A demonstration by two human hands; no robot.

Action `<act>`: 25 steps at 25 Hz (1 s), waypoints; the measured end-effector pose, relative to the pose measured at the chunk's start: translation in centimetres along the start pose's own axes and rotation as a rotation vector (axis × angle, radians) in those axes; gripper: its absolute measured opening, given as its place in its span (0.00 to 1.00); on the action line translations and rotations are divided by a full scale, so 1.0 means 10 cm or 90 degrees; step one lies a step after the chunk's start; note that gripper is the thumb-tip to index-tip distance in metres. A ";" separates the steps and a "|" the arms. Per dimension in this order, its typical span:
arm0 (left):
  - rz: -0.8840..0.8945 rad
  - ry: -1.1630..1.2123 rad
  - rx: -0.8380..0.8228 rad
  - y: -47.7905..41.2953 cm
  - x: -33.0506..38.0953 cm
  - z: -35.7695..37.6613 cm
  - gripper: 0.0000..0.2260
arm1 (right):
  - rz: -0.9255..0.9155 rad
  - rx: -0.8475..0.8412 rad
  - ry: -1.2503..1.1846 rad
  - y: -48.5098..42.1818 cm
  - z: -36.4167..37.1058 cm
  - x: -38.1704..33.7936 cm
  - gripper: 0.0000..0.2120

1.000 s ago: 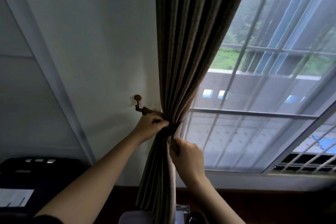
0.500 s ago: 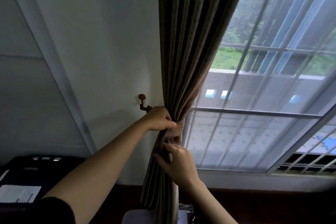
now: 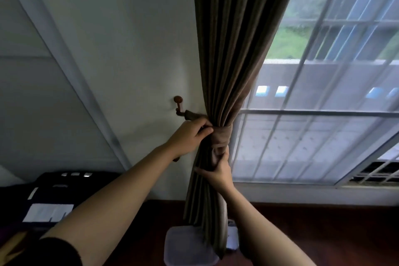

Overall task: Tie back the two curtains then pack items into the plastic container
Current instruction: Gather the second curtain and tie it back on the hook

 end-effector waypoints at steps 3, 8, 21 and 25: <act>0.018 0.013 0.009 0.01 -0.10 -0.01 0.06 | 0.020 -0.022 -0.005 -0.20 0.11 0.04 0.46; -0.004 0.014 0.049 0.02 -0.42 -0.18 0.09 | 0.057 -0.192 0.075 -0.54 0.49 0.14 0.36; 0.008 -0.062 0.047 -0.04 -0.70 -0.25 0.09 | -0.017 -0.097 0.081 -0.69 0.45 0.19 0.39; 0.031 -0.030 0.029 -0.08 -0.65 -0.21 0.08 | -0.070 -0.086 -0.108 -0.64 0.29 0.11 0.23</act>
Point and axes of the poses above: each hand's wrist, its own y-axis away from the middle knuckle, its own z-axis out of the palm, x = y × z, the point moved 5 cm from there along -y, towards the middle knuckle, and after that the axes turned 15 degrees about -y, right-handed, at the moved point
